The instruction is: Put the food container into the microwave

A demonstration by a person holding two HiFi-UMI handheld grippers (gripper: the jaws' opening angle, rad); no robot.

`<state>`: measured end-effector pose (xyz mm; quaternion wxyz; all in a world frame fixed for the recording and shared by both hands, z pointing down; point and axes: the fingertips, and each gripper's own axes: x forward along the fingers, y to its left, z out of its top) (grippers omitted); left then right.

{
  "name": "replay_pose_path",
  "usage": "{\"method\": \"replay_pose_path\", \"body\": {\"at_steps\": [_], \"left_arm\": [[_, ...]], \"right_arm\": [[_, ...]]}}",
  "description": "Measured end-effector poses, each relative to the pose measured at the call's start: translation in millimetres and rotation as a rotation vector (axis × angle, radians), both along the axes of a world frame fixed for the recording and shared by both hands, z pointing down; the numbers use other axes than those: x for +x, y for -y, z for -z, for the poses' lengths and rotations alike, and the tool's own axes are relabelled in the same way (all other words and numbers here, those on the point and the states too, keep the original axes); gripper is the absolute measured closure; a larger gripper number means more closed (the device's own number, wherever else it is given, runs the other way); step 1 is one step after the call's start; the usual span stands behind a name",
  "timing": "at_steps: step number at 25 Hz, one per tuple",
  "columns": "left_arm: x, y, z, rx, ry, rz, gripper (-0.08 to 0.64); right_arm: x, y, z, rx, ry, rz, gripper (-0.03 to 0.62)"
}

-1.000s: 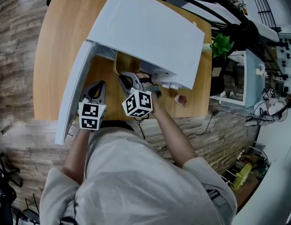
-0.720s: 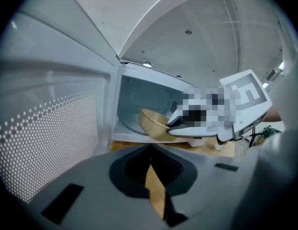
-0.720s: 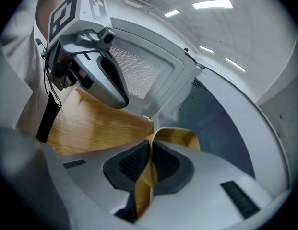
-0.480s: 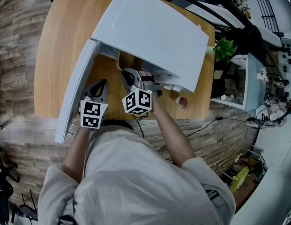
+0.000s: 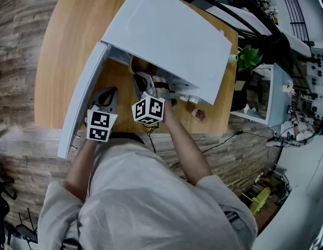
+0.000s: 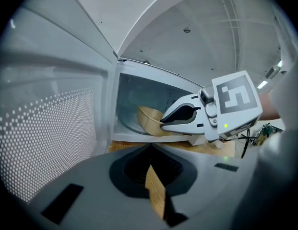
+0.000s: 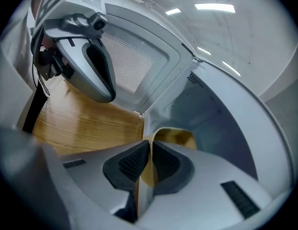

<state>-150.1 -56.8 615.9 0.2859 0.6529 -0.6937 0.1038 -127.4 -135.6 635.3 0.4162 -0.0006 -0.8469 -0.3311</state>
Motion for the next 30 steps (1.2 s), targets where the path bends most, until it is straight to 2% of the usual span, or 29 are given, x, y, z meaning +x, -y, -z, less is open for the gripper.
{"method": "replay_pose_path", "body": {"at_steps": [30], "left_arm": [[7.0, -4.3, -10.0, -0.017, -0.006, -0.031, 0.548]], "right_arm": [[-19.2, 29.1, -14.5, 0.103, -0.018, -0.037, 0.558]]}}
